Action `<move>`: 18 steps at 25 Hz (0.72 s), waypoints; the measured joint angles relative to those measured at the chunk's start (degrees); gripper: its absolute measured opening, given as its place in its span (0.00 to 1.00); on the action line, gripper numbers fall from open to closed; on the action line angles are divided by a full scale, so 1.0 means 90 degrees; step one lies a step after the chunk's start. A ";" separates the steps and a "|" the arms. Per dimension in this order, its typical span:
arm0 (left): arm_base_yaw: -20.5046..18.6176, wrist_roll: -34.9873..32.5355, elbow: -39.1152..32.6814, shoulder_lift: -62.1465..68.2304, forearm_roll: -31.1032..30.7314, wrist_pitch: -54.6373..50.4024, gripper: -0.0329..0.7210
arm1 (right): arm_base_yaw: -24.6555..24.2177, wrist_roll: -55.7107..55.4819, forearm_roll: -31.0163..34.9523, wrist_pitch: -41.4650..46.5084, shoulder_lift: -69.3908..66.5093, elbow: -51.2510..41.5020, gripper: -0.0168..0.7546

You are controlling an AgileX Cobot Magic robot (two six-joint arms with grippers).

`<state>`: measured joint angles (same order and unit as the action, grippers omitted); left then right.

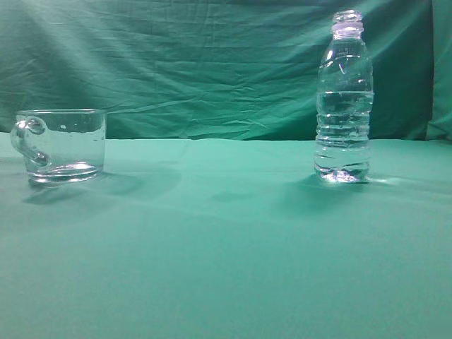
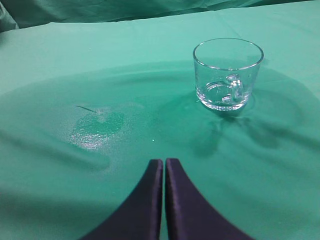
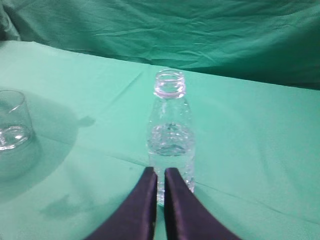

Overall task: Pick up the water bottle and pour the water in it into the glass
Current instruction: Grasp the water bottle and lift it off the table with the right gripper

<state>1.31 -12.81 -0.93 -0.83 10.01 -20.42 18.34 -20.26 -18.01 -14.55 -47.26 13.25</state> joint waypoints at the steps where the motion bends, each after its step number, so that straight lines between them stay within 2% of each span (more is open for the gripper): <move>1: 0.0000 0.0000 0.0000 0.0000 0.0000 0.0000 0.04 | 0.0013 0.0000 -0.0031 -0.0309 -0.0245 0.0000 0.02; 2: 0.0000 0.0000 0.0000 0.0000 0.0000 0.0000 0.04 | 0.0022 0.0000 -0.0058 -0.0683 -0.0545 0.0000 0.08; 3: 0.0000 0.0000 0.0000 0.0000 0.0000 0.0000 0.04 | 0.0022 0.0003 -0.0073 -0.0964 -0.0844 0.0000 0.08; 4: 0.0000 0.0000 0.0000 0.0000 0.0000 0.0000 0.04 | 0.0022 0.0003 -0.0073 -0.1312 -0.1138 0.0000 0.18; 6: 0.0000 0.0000 0.0000 0.0000 0.0000 0.0000 0.04 | 0.0022 0.0003 -0.0088 -0.2001 -0.1679 0.0005 0.31; 9: 0.0000 0.0000 0.0000 0.0000 0.0000 0.0000 0.04 | 0.0022 0.0014 -0.0088 -0.3051 -0.2512 0.0069 0.61; 10: 0.0000 0.0000 0.0000 0.0000 0.0000 0.0000 0.04 | 0.0022 0.0014 -0.0059 -0.3257 -0.2805 0.0122 0.74; 11: 0.0000 0.0000 0.0000 0.0000 0.0000 0.0000 0.04 | 0.0022 0.0014 -0.0044 -0.3418 -0.3096 0.0186 0.81; 13: 0.0000 0.0000 0.0000 0.0000 0.0000 0.0000 0.04 | 0.0022 0.0014 -0.0007 -0.3533 -0.3604 0.0328 0.88; 18: 0.0000 0.0000 0.0000 0.0000 0.0000 0.0000 0.04 | 0.0022 0.0026 0.0411 -0.3634 -0.4686 0.0745 0.86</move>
<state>1.31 -12.81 -0.93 -0.83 10.01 -20.42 18.54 -20.03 -14.32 -47.25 -89.44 19.95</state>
